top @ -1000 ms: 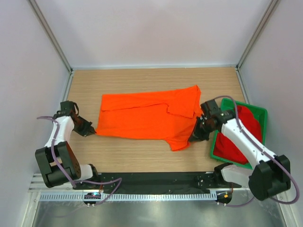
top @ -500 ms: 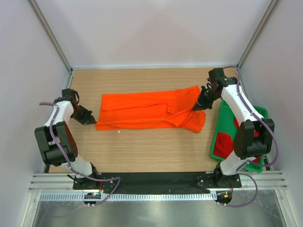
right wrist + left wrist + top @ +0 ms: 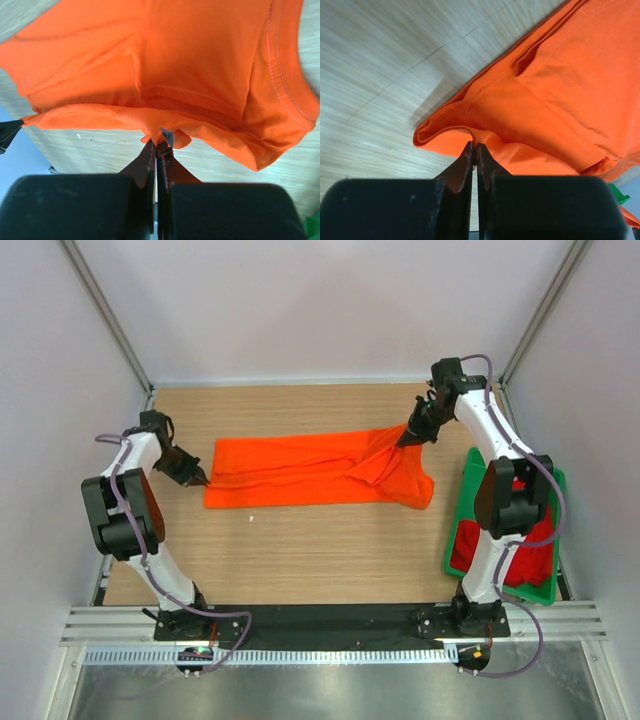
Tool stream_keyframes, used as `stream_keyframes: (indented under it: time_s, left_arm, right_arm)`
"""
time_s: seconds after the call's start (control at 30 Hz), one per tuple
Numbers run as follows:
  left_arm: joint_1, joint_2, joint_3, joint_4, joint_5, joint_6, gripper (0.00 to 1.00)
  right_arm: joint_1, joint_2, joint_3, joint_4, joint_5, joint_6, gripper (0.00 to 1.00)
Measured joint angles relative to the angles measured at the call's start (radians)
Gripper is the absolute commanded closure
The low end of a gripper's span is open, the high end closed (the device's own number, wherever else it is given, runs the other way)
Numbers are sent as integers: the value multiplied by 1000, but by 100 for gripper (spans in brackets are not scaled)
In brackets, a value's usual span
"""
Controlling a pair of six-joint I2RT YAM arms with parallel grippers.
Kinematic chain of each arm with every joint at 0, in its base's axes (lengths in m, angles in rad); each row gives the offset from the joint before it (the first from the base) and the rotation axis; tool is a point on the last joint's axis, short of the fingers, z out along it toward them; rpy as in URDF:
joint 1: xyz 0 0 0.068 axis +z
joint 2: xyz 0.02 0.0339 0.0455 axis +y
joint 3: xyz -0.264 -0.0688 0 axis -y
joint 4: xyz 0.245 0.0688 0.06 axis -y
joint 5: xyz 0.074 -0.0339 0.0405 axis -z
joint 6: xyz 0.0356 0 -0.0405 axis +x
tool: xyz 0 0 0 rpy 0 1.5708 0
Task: Fold and stack the t-shirts
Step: Fold the tshirt
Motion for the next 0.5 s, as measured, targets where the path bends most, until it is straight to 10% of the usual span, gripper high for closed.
stream_keyframes:
  time_s: [0.5]
  left_arm:
    - [-35,141,164,-9,11,-1,95]
  right_arm:
    - [-2,112,126,-26,1,0,99]
